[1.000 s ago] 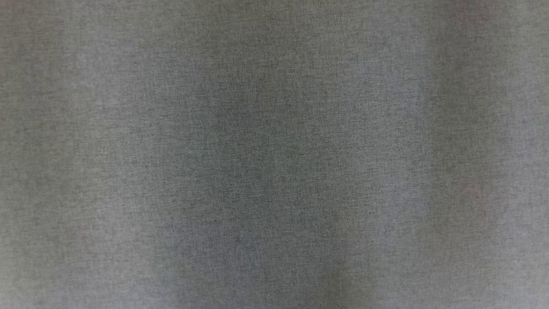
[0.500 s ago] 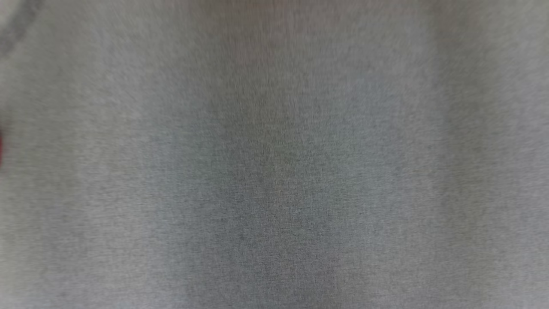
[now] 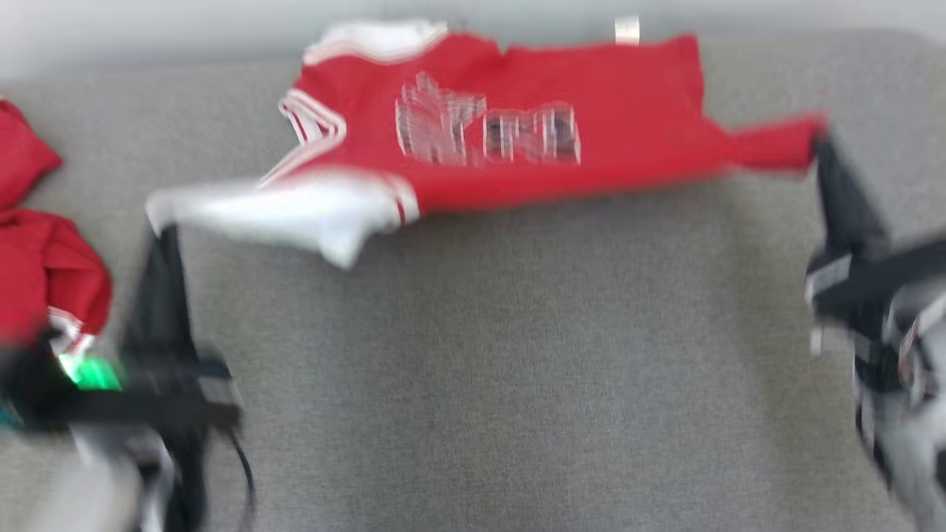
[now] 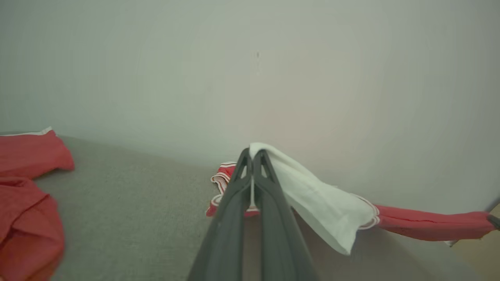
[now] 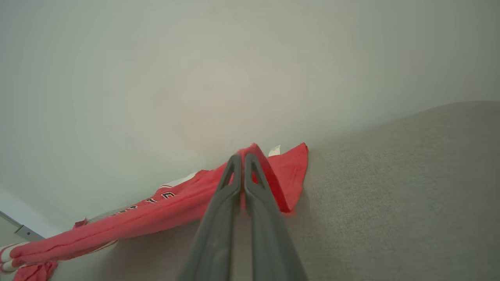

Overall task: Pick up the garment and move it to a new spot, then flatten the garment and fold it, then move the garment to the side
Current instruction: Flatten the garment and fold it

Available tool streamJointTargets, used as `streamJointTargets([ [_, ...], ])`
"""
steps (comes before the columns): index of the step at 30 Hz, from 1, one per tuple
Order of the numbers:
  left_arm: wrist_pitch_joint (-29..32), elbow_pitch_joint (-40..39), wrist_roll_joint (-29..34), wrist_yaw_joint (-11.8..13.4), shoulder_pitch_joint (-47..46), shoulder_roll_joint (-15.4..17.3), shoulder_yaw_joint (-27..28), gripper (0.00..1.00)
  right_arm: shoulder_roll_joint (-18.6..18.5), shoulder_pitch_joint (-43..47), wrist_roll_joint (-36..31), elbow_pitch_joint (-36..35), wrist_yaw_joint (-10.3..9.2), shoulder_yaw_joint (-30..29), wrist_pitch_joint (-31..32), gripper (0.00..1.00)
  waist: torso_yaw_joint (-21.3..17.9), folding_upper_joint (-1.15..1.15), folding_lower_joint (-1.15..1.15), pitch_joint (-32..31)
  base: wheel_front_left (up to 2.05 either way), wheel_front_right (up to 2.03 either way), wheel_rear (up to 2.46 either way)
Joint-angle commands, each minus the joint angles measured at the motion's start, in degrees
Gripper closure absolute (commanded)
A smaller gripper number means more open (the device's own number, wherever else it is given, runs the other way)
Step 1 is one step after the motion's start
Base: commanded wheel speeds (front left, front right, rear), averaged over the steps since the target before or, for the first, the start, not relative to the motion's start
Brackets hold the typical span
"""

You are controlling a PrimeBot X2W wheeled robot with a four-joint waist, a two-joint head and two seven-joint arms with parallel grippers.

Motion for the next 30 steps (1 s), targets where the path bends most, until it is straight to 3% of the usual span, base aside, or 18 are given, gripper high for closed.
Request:
streamJointTargets([
  [1,-0.29,-0.79,-0.11,0.28,2.72,-0.58,-0.29,1.00,0.33,3.16,-0.56,-1.12,-0.13,-0.76,0.35,1.00,0.97,0.02,0.02,-3.73,0.00,0.00,0.00],
  [10,-0.25,-1.82,0.95,1.47,21.59,-4.83,-3.60,1.00,4.57,27.76,-9.37,-11.12,-0.13,-8.31,4.49,1.00,2.11,0.02,0.02,-8.21,0.00,0.00,0.00],
  [18,-0.26,0.00,0.97,0.91,32.61,-9.41,-2.84,1.00,11.04,41.88,-14.99,-13.03,-0.13,-15.05,8.63,1.00,2.96,0.02,0.02,-11.02,0.00,0.00,0.00],
  [23,-0.26,1.29,1.46,-0.47,34.71,-10.39,-2.13,1.00,14.41,46.98,-16.39,-13.82,-0.13,-18.87,9.52,1.00,3.37,0.02,0.02,-10.74,0.00,0.00,0.00],
  [30,-0.16,0.50,3.78,-2.46,31.05,-10.37,-2.44,1.00,16.55,45.32,-15.90,-17.59,-0.13,-18.98,10.60,1.00,2.04,0.02,0.02,-9.25,0.00,0.00,0.00],
])
